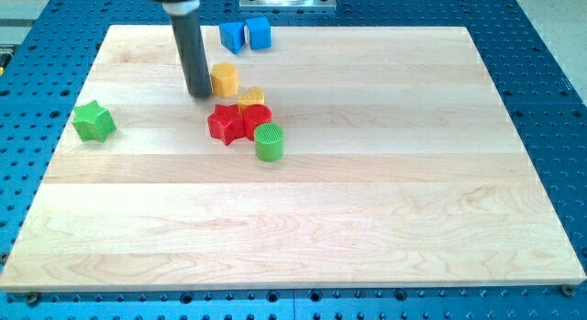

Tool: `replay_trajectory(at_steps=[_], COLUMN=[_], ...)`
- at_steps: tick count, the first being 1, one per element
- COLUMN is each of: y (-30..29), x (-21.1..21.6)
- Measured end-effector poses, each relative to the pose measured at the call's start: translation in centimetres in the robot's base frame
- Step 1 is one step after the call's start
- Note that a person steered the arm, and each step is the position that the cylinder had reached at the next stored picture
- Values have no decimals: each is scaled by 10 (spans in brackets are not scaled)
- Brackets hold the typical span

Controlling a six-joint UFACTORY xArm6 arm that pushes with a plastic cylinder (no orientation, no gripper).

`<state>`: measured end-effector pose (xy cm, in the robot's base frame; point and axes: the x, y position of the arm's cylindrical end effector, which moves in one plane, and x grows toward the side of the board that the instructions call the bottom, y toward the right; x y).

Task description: Move the yellow blocks into the red blocks

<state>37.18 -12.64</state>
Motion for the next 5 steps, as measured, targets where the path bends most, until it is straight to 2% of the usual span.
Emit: replay_trajectory(at_steps=[1, 2, 3, 4, 5], y=[-2, -18, 2, 21, -5], x=[-19, -77, -82, -3, 10])
